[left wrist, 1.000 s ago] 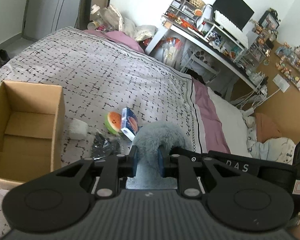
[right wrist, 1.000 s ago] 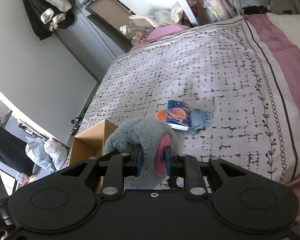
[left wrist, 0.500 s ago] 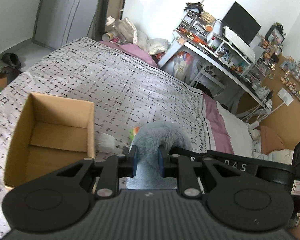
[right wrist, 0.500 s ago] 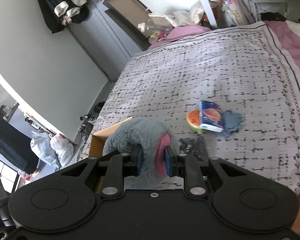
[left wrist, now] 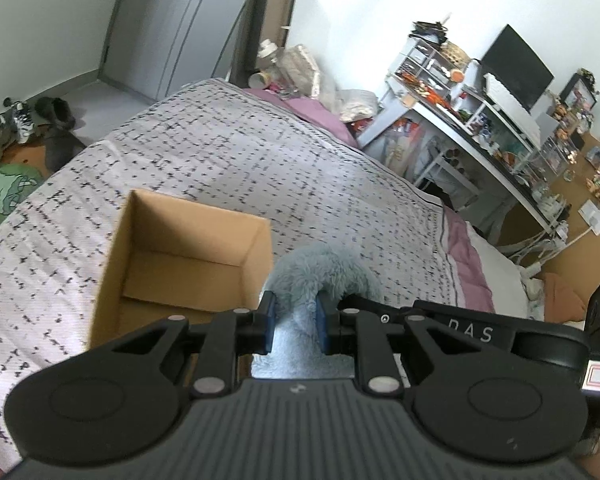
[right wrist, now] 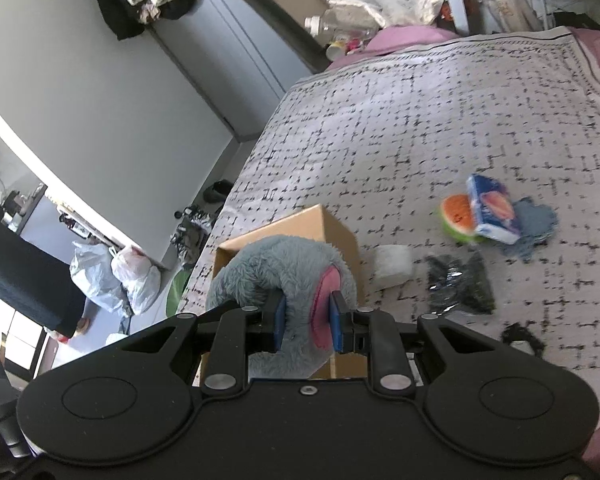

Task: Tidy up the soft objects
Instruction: 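Carry the plush toy with the right tool over the cardboard box, then open the right tool to drop the plush toy into the box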

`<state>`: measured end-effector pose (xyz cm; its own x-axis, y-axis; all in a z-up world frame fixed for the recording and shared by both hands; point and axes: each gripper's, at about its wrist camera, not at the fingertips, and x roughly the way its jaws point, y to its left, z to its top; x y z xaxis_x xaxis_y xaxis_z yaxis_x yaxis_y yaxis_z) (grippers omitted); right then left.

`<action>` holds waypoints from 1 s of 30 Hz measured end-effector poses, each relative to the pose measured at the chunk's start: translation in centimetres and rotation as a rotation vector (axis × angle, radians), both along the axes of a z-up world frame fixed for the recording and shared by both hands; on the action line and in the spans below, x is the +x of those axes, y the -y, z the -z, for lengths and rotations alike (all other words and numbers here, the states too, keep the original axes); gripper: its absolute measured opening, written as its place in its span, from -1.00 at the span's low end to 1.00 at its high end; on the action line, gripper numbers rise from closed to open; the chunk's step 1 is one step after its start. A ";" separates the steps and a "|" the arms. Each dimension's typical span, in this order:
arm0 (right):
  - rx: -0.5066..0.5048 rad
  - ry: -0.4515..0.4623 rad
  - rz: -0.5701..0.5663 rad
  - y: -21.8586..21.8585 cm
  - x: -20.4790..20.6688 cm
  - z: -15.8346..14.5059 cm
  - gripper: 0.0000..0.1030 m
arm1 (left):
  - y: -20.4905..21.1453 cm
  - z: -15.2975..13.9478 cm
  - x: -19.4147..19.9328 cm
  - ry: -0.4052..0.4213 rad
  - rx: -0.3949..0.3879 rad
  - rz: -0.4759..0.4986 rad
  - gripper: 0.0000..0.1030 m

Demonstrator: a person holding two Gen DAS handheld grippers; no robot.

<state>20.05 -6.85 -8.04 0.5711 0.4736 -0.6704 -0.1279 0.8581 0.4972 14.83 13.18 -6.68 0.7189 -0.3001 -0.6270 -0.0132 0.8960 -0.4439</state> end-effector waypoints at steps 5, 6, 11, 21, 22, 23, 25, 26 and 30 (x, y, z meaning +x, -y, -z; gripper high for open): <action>-0.008 0.005 -0.049 -2.5 0.4 0.6 -0.56 | -2.3 0.8 -0.1 -0.015 0.000 -0.037 -0.62; -0.007 -0.001 -0.057 -3.0 0.5 0.8 -0.56 | -2.8 0.9 0.0 -0.021 -0.003 -0.045 -0.62; -0.012 -0.047 -0.083 -4.8 1.1 2.4 -0.56 | -4.9 2.5 0.3 -0.064 -0.011 -0.072 -0.62; -0.058 -0.128 -0.114 -7.3 2.0 5.4 -0.50 | -7.1 5.5 1.5 -0.170 -0.019 -0.075 -0.61; -0.068 -0.132 -0.119 -7.4 2.0 5.5 -0.50 | -7.1 5.7 1.5 -0.176 -0.020 -0.077 -0.61; -0.072 -0.138 -0.121 -7.4 2.0 5.7 -0.50 | -7.2 5.9 1.6 -0.184 -0.018 -0.077 -0.62; -0.075 -0.155 -0.123 -7.4 2.1 6.0 -0.45 | -7.3 6.3 1.7 -0.197 -0.021 -0.078 -0.61; -0.078 -0.162 -0.125 -7.4 2.2 6.1 -0.36 | -7.3 6.4 1.8 -0.202 -0.022 -0.084 -0.60; -0.103 -0.154 -0.120 -7.2 2.0 5.8 -0.18 | -7.5 6.3 1.9 -0.215 -0.022 -0.104 -0.54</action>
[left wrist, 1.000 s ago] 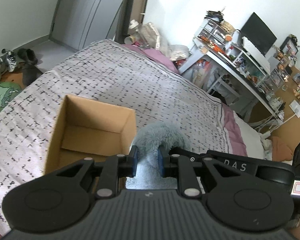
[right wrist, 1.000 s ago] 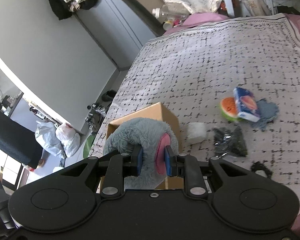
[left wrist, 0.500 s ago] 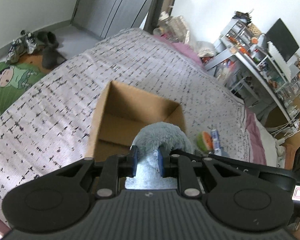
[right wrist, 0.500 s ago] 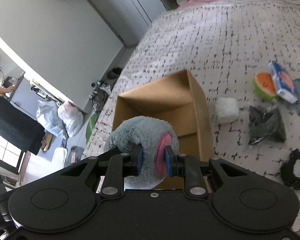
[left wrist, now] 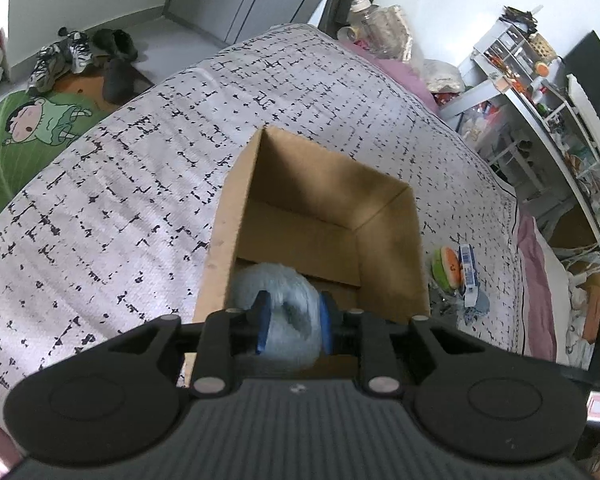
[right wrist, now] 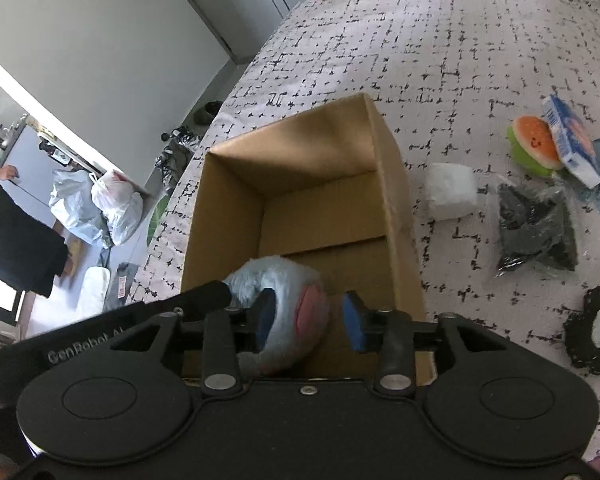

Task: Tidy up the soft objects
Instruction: 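Open the right tool to drop the plush toy into the box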

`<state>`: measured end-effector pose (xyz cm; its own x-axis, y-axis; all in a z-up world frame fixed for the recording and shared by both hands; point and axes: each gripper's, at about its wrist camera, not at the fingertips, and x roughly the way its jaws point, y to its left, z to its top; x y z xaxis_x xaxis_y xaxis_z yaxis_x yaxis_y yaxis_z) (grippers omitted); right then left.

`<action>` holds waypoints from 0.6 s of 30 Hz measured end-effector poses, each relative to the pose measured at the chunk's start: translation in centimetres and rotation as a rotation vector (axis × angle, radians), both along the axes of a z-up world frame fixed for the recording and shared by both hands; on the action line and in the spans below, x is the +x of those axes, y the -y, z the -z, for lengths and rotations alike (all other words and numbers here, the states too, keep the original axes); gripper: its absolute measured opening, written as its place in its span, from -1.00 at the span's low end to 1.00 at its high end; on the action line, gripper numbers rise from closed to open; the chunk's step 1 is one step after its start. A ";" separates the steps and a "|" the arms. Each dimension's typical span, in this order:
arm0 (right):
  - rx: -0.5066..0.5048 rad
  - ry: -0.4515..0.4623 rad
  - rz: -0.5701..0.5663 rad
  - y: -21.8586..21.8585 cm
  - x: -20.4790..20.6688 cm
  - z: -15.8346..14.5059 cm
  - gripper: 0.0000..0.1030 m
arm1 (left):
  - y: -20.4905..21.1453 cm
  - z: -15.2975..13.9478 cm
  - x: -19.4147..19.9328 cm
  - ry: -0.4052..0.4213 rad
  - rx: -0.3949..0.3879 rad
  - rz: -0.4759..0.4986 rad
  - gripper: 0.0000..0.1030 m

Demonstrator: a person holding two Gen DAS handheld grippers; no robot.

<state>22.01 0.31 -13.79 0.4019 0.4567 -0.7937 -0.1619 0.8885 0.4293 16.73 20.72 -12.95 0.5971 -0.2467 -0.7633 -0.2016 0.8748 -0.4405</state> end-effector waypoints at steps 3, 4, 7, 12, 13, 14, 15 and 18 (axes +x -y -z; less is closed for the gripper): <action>0.022 0.012 -0.006 0.6 -0.3 -0.7 -0.06 | 0.0 -0.4 0.0 -0.012 0.017 -0.011 -0.51; 0.027 0.019 -0.008 0.8 -0.6 -1.0 -0.03 | 0.1 -0.6 0.0 -0.013 0.022 -0.013 -0.45; 0.033 0.040 -0.009 1.7 -1.1 -1.8 0.04 | 0.5 -1.2 -0.2 -0.020 0.033 -0.017 -0.27; 0.049 0.065 -0.009 3.5 -1.8 -3.0 0.14 | 1.4 -2.2 -0.8 -0.017 0.055 -0.018 -0.01; 0.049 0.069 -0.007 3.9 -1.9 -3.1 0.17 | 1.6 -2.4 -0.9 -0.019 0.060 -0.019 0.04; 0.049 0.072 -0.005 4.5 -2.1 -3.3 0.18 | 1.8 -2.6 -1.0 -0.021 0.062 -0.021 0.05; 0.047 0.072 -0.001 5.0 -2.3 -3.4 0.18 | 2.1 -2.9 -1.1 -0.020 0.065 -0.021 0.09; 0.047 0.074 0.020 6.9 -2.7 -3.5 0.21 | 3.0 -3.7 -1.5 -0.012 0.083 -0.013 0.17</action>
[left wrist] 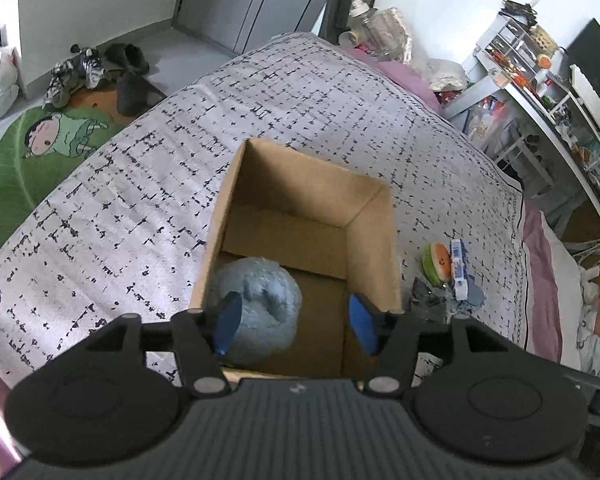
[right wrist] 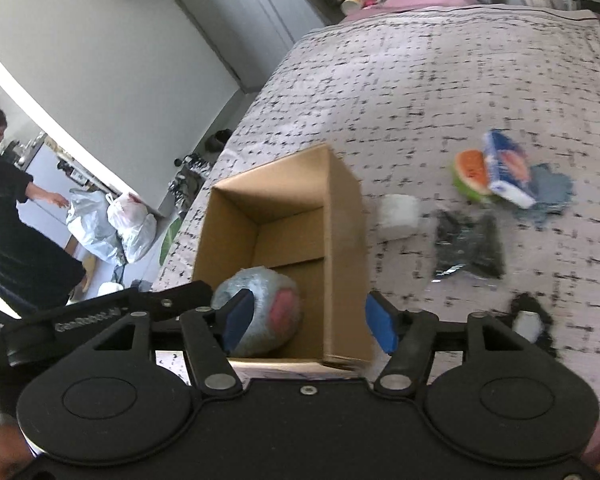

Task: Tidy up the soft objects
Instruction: 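Open the right tool to drop the plush toy into the box, then grasp the black scrunchie with the right tool while the left tool approaches the black bag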

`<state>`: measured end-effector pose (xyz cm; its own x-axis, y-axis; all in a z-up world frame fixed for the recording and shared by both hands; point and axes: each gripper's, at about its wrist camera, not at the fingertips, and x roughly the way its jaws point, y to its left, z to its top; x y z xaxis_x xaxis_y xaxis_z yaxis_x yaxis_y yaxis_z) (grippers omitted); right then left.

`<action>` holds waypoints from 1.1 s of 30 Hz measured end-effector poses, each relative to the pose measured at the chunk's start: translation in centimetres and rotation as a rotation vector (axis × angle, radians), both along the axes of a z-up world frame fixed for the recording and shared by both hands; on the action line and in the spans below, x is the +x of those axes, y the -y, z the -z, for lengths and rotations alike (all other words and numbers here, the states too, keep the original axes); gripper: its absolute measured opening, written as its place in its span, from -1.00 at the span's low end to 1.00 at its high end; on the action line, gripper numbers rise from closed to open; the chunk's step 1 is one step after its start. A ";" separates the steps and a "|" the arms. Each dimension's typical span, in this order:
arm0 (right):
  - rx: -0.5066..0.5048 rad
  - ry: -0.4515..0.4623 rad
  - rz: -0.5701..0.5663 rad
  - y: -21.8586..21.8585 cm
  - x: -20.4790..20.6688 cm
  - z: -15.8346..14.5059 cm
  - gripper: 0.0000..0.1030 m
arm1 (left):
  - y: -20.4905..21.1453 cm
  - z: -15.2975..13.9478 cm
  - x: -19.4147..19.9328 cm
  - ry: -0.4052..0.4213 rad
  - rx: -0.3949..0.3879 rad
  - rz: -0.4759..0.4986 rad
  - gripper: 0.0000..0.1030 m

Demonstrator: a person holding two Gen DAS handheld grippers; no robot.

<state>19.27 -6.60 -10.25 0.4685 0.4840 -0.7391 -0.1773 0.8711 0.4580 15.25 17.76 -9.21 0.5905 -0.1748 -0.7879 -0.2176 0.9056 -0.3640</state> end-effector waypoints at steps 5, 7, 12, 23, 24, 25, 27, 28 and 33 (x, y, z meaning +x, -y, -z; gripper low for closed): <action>-0.006 0.005 0.035 3.1 -0.6 0.0 0.23 | 1.2 -1.2 -0.7 0.013 0.013 -0.015 0.35; -0.006 0.007 0.049 4.2 -0.9 -0.1 0.25 | 1.8 -1.6 -0.9 0.016 0.023 -0.015 0.37; -0.003 0.013 0.085 7.3 -1.7 -0.4 0.30 | 3.5 -1.9 -1.2 0.012 0.033 -0.006 0.38; 0.001 -0.006 0.144 12.8 -2.7 -0.2 0.35 | 8.5 -2.1 -1.7 0.010 -0.005 0.042 0.38; 0.002 -0.008 0.150 13.2 -2.8 -0.1 0.35 | 8.9 -2.0 -1.7 0.008 -0.005 0.045 0.38; 0.004 -0.010 0.155 13.6 -2.8 -0.1 0.36 | 9.2 -2.0 -1.6 0.007 -0.004 0.048 0.38; 0.007 -0.015 0.166 14.2 -2.9 0.1 0.43 | 9.9 -2.0 -1.6 0.008 -0.001 0.052 0.38; 0.008 -0.016 0.170 14.5 -3.0 0.2 0.44 | 10.2 -2.0 -1.6 0.006 0.000 0.054 0.38; 0.012 -0.035 0.190 16.1 -3.2 1.1 0.45 | 11.8 -1.7 -1.1 -0.002 -0.002 0.072 0.38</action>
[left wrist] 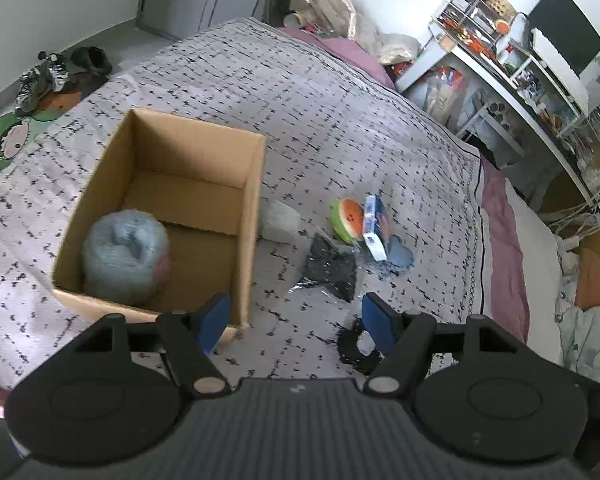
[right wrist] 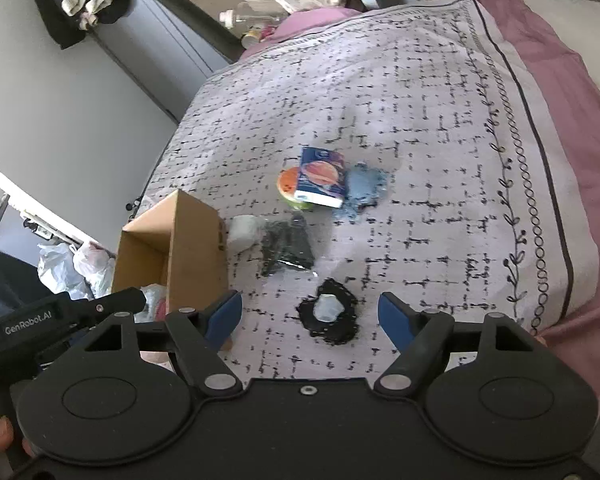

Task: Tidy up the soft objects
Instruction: 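Grasp the black scrunchie with the right tool while the left tool approaches the black bag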

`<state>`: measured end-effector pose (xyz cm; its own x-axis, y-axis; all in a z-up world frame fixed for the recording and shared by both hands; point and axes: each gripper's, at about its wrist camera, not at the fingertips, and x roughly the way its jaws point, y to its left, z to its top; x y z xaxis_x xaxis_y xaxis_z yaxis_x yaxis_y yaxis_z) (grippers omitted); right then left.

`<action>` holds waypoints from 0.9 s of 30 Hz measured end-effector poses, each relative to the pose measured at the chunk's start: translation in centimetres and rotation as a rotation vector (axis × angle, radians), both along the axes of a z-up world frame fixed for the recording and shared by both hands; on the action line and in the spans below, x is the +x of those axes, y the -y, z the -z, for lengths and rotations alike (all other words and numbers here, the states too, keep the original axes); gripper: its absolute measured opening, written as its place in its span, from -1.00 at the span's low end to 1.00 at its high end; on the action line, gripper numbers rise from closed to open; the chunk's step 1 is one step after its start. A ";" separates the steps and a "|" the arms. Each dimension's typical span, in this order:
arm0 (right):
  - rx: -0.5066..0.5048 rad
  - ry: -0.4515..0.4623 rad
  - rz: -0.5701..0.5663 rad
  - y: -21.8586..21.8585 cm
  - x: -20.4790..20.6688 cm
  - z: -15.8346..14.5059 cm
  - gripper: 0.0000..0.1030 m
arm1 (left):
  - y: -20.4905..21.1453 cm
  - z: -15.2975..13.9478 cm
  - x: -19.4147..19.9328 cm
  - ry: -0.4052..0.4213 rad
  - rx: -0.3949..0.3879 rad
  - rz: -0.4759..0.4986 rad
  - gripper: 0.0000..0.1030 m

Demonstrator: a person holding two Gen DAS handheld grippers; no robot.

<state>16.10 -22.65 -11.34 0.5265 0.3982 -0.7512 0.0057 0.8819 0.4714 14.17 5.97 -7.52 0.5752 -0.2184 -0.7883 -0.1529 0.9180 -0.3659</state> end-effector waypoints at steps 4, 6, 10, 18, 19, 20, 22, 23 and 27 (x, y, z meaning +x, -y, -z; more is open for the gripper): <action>0.004 -0.014 0.012 0.6 0.1 0.9 0.45 | 1.5 0.5 0.6 -0.009 -0.004 0.028 0.38; 0.005 -0.021 0.012 0.7 0.2 1.5 0.45 | 2.1 0.8 0.9 -0.015 0.002 0.042 0.38; 0.016 -0.039 0.012 0.6 0.5 2.6 0.45 | 3.0 1.7 1.6 -0.032 0.014 0.059 0.38; 0.028 -0.073 0.025 -0.4 1.5 4.7 0.44 | 3.9 2.8 3.3 -0.052 0.035 0.090 0.38; 0.028 -0.078 0.028 -0.5 1.6 5.0 0.44 | 4.1 2.9 3.6 -0.054 0.036 0.095 0.38; 0.030 -0.082 0.030 -0.6 1.7 5.3 0.44 | 4.2 3.0 3.8 -0.054 0.038 0.101 0.38; 0.031 -0.090 0.036 -0.8 2.0 5.8 0.43 | 4.4 3.4 4.3 -0.057 0.043 0.111 0.38; 0.033 -0.093 0.042 -0.9 2.1 6.0 0.41 | 4.6 3.6 4.4 -0.059 0.044 0.116 0.38; 0.039 -0.107 0.063 -0.9 2.7 7.0 0.33 | 4.8 4.4 5.3 -0.070 0.040 0.126 0.38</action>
